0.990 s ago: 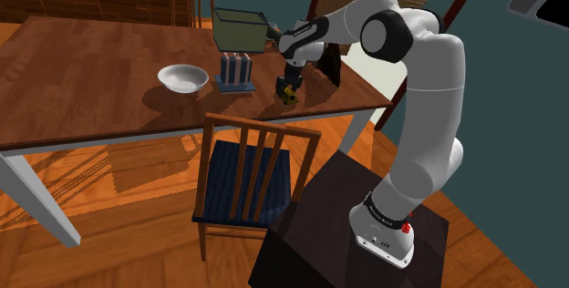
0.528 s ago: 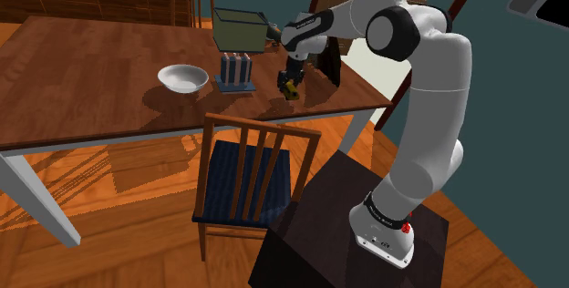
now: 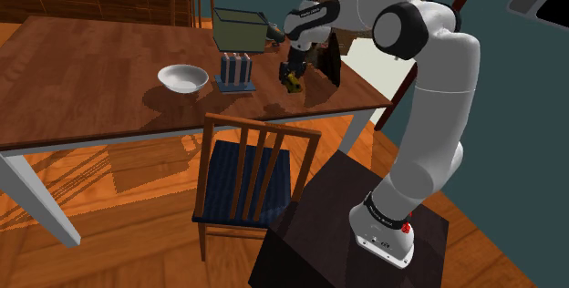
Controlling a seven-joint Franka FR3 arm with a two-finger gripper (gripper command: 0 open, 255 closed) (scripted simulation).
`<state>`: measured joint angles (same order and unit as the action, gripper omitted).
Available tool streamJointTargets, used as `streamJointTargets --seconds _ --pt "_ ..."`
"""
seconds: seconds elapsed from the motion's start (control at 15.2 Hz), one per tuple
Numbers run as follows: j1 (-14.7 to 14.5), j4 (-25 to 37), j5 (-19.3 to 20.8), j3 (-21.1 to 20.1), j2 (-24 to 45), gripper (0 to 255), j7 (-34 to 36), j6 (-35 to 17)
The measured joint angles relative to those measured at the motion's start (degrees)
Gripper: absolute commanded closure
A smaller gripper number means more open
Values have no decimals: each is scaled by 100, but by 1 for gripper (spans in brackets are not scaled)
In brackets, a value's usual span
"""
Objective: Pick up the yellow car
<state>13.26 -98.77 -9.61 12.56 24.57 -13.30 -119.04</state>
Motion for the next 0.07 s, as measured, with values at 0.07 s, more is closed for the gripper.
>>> streamJointTargets --seconds 0.07 --pt "0 12 8 4 -26 255 3 36"
